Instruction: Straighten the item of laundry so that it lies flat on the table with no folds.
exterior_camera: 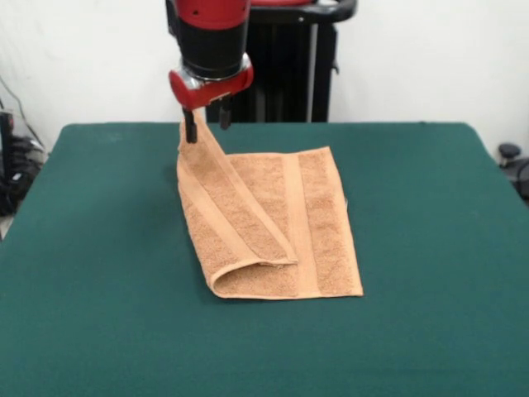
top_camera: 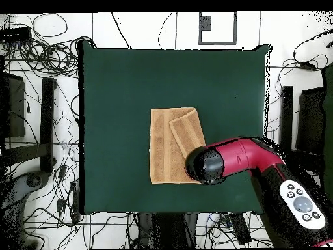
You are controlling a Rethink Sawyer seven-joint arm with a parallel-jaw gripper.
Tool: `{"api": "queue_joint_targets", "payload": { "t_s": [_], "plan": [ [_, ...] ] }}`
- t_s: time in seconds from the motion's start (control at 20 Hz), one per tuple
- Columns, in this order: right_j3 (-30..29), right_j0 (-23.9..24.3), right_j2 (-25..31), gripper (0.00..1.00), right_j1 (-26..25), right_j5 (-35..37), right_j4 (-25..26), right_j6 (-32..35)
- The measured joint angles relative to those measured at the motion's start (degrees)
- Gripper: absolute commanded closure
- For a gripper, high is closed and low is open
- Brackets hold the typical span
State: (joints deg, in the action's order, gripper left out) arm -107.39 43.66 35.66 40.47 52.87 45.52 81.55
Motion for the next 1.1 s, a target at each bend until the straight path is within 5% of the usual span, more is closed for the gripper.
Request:
{"api": "queue_joint_targets", "payload": {
  "t_s": [1.1],
  "plan": [
    [-0.39,0.02,-0.24,0.00,-1.19,-0.78,1.91,0.00]
  ]
}}
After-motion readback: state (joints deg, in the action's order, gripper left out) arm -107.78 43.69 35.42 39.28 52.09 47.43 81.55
